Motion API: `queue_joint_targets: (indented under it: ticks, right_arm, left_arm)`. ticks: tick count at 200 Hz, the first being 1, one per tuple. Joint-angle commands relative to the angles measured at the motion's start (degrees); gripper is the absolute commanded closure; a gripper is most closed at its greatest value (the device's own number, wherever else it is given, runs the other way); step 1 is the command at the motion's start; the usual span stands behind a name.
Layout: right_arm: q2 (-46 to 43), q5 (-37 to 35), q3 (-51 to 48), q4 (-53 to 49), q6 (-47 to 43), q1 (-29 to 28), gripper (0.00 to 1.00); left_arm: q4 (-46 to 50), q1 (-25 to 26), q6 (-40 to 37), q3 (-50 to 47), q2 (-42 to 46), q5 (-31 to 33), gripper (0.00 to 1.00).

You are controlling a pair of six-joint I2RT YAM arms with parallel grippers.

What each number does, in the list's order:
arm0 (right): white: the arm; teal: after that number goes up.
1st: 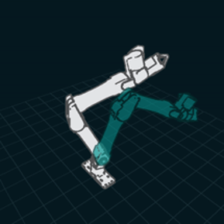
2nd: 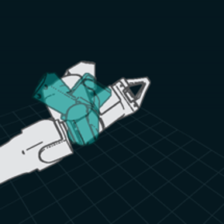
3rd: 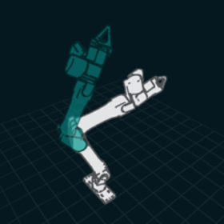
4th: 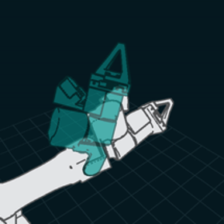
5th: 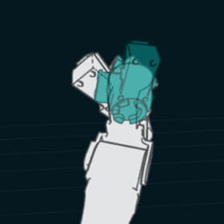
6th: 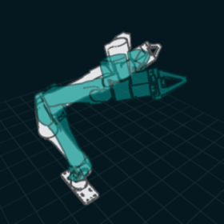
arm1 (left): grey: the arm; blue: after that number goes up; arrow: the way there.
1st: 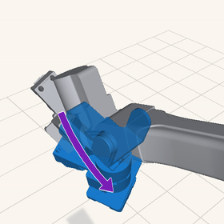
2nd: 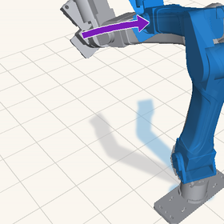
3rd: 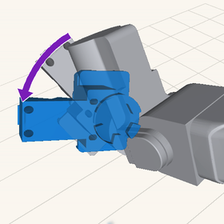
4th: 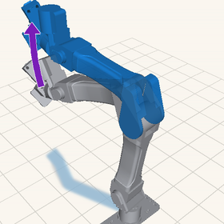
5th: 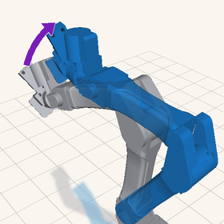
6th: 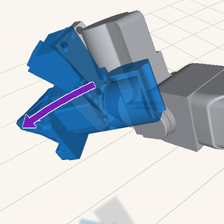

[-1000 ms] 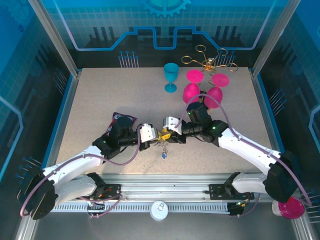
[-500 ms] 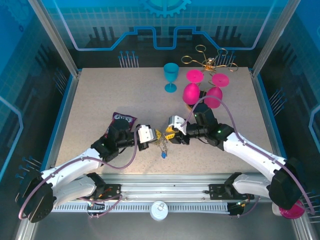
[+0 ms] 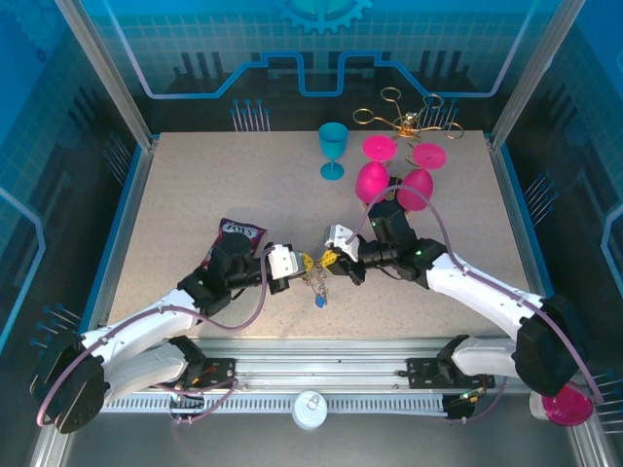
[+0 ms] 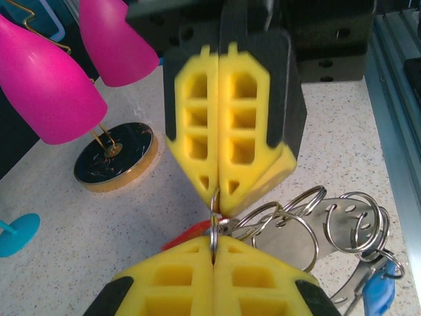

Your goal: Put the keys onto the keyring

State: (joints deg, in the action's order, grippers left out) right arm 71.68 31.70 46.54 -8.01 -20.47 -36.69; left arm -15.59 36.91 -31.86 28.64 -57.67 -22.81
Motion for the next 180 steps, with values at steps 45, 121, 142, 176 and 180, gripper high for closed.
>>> queue_joint_targets:
  ticks: [45,121,142,176,180]
  right_arm:
    - [-1.70,0.83,-0.75,1.74,2.13,1.29,0.81]
    - [-3.84,-1.29,-11.31,16.17,0.65,0.39,0.58]
    - [-3.46,-0.44,-13.66,21.48,2.93,0.04,0.58]
    - [-1.82,-0.35,-14.81,27.11,5.12,-1.20,0.57]
    - [-1.52,-0.41,-14.90,27.55,5.27,-1.35,0.57]
  left_arm:
    - [-6.60,0.09,0.60,-1.40,2.74,-1.77,1.00]
    - [-16.19,-3.27,8.65,-4.44,1.71,-9.72,1.00]
    - [-20.93,-5.44,12.40,-5.57,0.47,-12.63,1.00]
    - [-24.04,-6.40,15.02,-5.92,-0.84,-15.51,1.00]
    - [-24.05,-6.41,15.18,-5.93,-0.95,-15.75,1.00]
